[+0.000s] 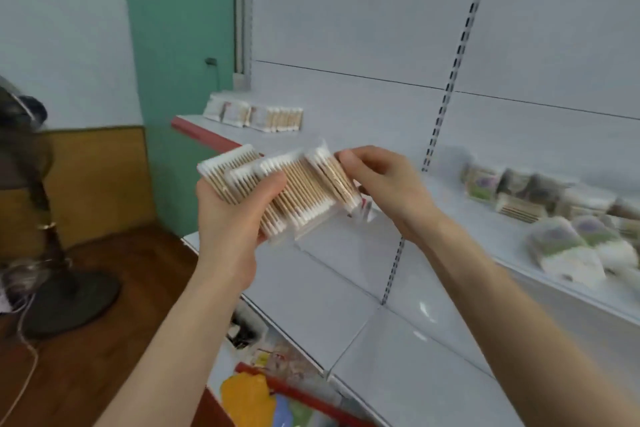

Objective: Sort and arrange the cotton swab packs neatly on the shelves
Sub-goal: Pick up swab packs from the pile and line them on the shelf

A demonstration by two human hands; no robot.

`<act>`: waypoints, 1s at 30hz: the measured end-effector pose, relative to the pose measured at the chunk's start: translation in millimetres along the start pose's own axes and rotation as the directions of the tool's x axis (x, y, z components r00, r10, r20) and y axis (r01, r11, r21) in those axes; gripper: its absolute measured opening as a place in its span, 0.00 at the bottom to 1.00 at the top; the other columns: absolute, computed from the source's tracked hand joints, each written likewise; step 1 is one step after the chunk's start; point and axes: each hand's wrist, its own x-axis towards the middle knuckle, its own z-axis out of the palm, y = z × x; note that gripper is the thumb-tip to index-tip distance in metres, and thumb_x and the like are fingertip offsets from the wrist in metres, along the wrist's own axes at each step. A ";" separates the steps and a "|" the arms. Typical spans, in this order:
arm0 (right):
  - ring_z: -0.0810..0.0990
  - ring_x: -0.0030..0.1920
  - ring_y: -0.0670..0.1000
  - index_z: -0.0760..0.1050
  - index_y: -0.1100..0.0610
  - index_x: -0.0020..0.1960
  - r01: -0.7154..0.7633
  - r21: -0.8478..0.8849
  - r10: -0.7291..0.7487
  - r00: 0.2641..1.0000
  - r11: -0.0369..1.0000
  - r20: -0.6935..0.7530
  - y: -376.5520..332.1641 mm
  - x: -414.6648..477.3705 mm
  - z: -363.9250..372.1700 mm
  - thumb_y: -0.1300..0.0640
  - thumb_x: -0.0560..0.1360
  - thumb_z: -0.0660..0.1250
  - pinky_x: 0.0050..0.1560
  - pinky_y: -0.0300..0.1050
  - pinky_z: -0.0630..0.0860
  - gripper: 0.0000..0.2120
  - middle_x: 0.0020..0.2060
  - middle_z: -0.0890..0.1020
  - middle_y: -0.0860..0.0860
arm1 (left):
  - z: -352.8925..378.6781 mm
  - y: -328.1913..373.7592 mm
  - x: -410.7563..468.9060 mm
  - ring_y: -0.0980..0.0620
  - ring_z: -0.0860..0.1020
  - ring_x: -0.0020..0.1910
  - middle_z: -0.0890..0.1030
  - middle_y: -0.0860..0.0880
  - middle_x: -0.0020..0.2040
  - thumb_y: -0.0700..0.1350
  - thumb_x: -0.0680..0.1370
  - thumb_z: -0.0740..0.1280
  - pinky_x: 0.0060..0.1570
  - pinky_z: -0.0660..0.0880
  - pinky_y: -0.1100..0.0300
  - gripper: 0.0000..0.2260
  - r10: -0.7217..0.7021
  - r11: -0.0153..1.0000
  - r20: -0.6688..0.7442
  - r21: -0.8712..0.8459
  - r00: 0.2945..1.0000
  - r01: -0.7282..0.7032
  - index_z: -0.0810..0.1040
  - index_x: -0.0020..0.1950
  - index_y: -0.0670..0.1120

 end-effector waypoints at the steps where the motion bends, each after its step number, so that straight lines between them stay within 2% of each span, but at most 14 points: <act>1: 0.74 0.28 0.40 0.79 0.56 0.40 -0.032 -0.010 0.032 0.997 0.999 0.066 -3.4 9.0 22.8 0.47 0.78 0.60 0.29 0.38 0.73 0.16 0.33 0.81 0.50 | -18.4 5.3 9.6 0.52 0.82 0.49 0.81 0.47 0.55 0.39 0.69 0.72 0.37 0.80 0.59 0.24 0.013 1.000 -0.034 0.000 0.999 -0.013 0.70 0.63 0.47; 2: 0.75 0.28 0.37 0.79 0.52 0.39 -0.065 -0.015 0.066 0.986 0.998 0.155 -6.8 17.8 44.4 0.42 0.77 0.57 0.31 0.33 0.72 0.19 0.31 0.81 0.43 | -36.6 9.9 19.0 0.52 0.82 0.49 0.81 0.48 0.55 0.39 0.68 0.73 0.40 0.81 0.57 0.24 0.029 1.000 -0.065 0.004 0.997 -0.029 0.70 0.61 0.48; 3: 0.78 0.34 0.35 0.79 0.49 0.39 -0.083 -0.004 0.081 0.963 0.997 0.255 -8.7 26.5 65.3 0.38 0.76 0.55 0.38 0.30 0.73 0.20 0.33 0.82 0.40 | -53.7 14.2 28.2 0.52 0.82 0.50 0.80 0.48 0.56 0.41 0.66 0.74 0.43 0.81 0.55 0.26 0.045 0.999 -0.091 0.019 0.995 -0.044 0.69 0.61 0.49; 5: 0.81 0.47 0.39 0.79 0.45 0.46 -0.080 0.017 0.067 0.916 0.997 0.396 -8.2 44.5 105.3 0.36 0.73 0.55 0.52 0.34 0.75 0.18 0.45 0.83 0.41 | -84.7 21.9 45.6 0.52 0.81 0.52 0.79 0.48 0.57 0.46 0.60 0.74 0.48 0.80 0.50 0.34 0.076 0.995 -0.139 0.068 0.987 -0.067 0.68 0.65 0.48; 6: 0.81 0.49 0.42 0.79 0.46 0.49 -0.062 0.020 0.048 0.908 0.998 0.416 -6.4 55.0 123.5 0.38 0.73 0.58 0.53 0.37 0.76 0.17 0.48 0.83 0.43 | -99.3 24.8 55.3 0.52 0.81 0.52 0.79 0.48 0.58 0.47 0.59 0.74 0.49 0.80 0.49 0.36 0.091 0.993 -0.163 0.092 0.982 -0.077 0.68 0.66 0.47; 10: 0.83 0.46 0.50 0.78 0.53 0.51 -0.147 0.183 0.077 0.937 0.972 0.340 9.6 109.9 189.5 0.49 0.77 0.61 0.47 0.44 0.80 0.10 0.47 0.84 0.52 | -155.8 29.3 104.2 0.53 0.80 0.54 0.78 0.50 0.58 0.46 0.62 0.74 0.49 0.80 0.50 0.33 0.156 0.977 -0.243 0.183 0.957 -0.113 0.66 0.65 0.49; 15: 0.82 0.43 0.47 0.72 0.54 0.56 -0.161 0.306 0.086 0.966 0.938 0.243 36.9 197.1 265.8 0.51 0.77 0.62 0.38 0.39 0.77 0.10 0.47 0.82 0.51 | -216.8 23.0 183.2 0.52 0.80 0.54 0.78 0.50 0.58 0.47 0.61 0.73 0.49 0.80 0.49 0.34 0.177 0.965 -0.293 0.239 0.939 -0.107 0.66 0.65 0.50; 18: 0.83 0.39 0.46 0.71 0.52 0.53 -0.204 0.317 0.113 0.952 0.926 0.284 48.4 246.8 304.1 0.50 0.78 0.60 0.34 0.42 0.79 0.07 0.45 0.82 0.51 | -242.8 23.5 237.3 0.49 0.80 0.55 0.78 0.48 0.59 0.45 0.64 0.74 0.51 0.78 0.44 0.32 0.159 0.963 -0.304 0.259 0.939 -0.079 0.66 0.65 0.49; 21: 0.83 0.35 0.45 0.70 0.53 0.55 -0.252 0.303 0.138 0.926 0.919 0.351 55.0 294.3 341.1 0.49 0.79 0.58 0.30 0.44 0.80 0.09 0.44 0.81 0.50 | -268.7 28.1 285.3 0.49 0.80 0.55 0.78 0.48 0.59 0.49 0.60 0.74 0.51 0.79 0.44 0.36 0.188 0.952 -0.297 0.291 0.936 -0.098 0.66 0.66 0.48; 23: 0.83 0.37 0.45 0.70 0.56 0.59 -0.315 0.308 0.168 0.890 0.898 0.423 56.3 320.8 364.9 0.53 0.78 0.61 0.31 0.42 0.80 0.12 0.47 0.82 0.51 | -288.3 29.8 312.7 0.50 0.80 0.54 0.79 0.47 0.58 0.51 0.58 0.75 0.49 0.79 0.45 0.39 0.191 0.950 -0.308 0.296 0.932 -0.097 0.67 0.66 0.48; 25: 0.83 0.45 0.49 0.69 0.60 0.63 -0.337 0.256 0.189 0.864 0.906 0.467 61.8 342.7 386.8 0.61 0.75 0.66 0.36 0.41 0.81 0.17 0.54 0.81 0.54 | -306.2 27.7 337.6 0.49 0.81 0.54 0.79 0.47 0.58 0.52 0.56 0.75 0.49 0.79 0.45 0.40 0.163 0.960 -0.309 0.270 0.937 -0.079 0.68 0.67 0.47; 27: 0.82 0.50 0.52 0.69 0.61 0.63 -0.281 0.170 0.186 0.885 0.944 0.427 70.2 361.7 403.5 0.66 0.71 0.69 0.40 0.42 0.81 0.22 0.57 0.79 0.55 | -320.4 22.1 365.0 0.49 0.81 0.54 0.79 0.47 0.58 0.52 0.57 0.76 0.49 0.79 0.44 0.40 0.131 0.971 -0.301 0.231 0.945 -0.061 0.68 0.67 0.47; 30: 0.81 0.49 0.51 0.69 0.59 0.59 -0.202 0.041 0.182 0.941 0.979 0.287 79.9 387.4 411.1 0.66 0.69 0.71 0.43 0.42 0.81 0.21 0.52 0.79 0.52 | -326.9 11.3 408.8 0.50 0.81 0.53 0.79 0.49 0.58 0.47 0.60 0.74 0.48 0.79 0.47 0.36 0.080 0.985 -0.259 0.168 0.962 -0.037 0.67 0.67 0.50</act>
